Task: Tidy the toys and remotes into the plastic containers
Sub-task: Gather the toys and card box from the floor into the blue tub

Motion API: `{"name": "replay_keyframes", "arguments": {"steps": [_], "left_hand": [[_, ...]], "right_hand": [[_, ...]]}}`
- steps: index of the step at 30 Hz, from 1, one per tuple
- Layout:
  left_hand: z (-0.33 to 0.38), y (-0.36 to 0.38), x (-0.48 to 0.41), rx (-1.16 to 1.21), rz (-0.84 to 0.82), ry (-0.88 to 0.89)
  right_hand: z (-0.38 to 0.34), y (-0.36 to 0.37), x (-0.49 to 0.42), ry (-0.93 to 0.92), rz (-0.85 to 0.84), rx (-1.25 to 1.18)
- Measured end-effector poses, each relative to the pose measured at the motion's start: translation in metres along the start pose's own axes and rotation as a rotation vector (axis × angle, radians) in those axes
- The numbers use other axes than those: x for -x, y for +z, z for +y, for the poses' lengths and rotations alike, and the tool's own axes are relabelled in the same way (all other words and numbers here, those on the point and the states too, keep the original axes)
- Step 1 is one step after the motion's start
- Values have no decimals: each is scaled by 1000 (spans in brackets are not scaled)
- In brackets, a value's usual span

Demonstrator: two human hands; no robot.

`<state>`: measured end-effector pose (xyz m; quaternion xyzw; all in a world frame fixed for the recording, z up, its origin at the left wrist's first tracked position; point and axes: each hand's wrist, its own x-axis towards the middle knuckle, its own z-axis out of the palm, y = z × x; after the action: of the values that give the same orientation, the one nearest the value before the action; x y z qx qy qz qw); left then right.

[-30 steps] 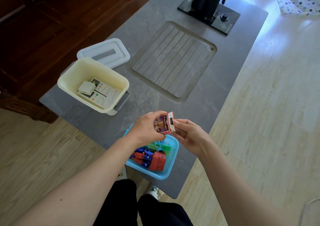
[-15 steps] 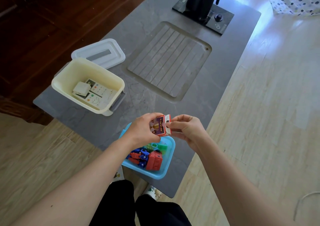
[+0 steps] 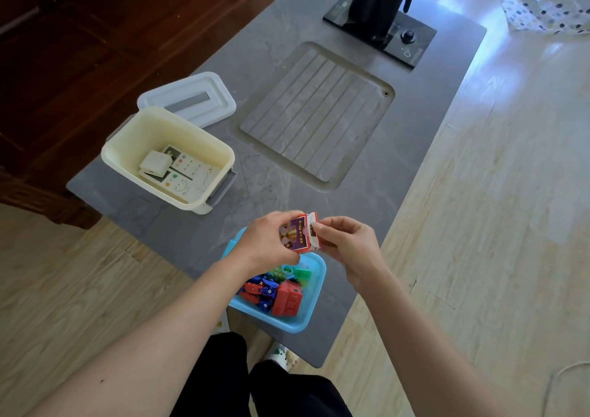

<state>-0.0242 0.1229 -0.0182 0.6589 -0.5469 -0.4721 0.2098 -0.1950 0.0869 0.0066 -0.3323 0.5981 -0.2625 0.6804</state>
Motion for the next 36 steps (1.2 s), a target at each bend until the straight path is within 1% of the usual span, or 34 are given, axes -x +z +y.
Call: {"name": "replay_keyframes", "arguments": {"steps": [2, 5, 7, 10, 12, 14, 16, 23, 29, 36], "left_hand": [[1, -3, -1, 83, -27, -43], [1, -7, -2, 140, -79, -71], [2, -8, -3, 155, -94, -78], [6, -9, -4, 192, -102, -78], [7, -10, -5, 232, -125, -78], [9, -12, -6, 275, -142, -88], [10, -13, -7, 299, -149, -89], [16, -18, -13, 327, -163, -69], [18, -19, -15, 293, -161, -65], [22, -23, -13, 281, -176, -66]], "right_hand": [[0, -8, 1, -10, -121, -44], [-4, -15, 1, -19, -300, 24], [-7, -14, 0, -41, -318, 54], [-10, -14, -2, -43, -313, 24], [-14, -18, -3, -18, -367, 28], [-18, -19, -5, -12, -429, 81], [-21, -19, -6, -43, -434, 133], [-27, -15, -6, -54, -418, 87], [-28, -15, -7, -88, -351, 124], [-29, -19, -9, -90, -356, 157]]}}
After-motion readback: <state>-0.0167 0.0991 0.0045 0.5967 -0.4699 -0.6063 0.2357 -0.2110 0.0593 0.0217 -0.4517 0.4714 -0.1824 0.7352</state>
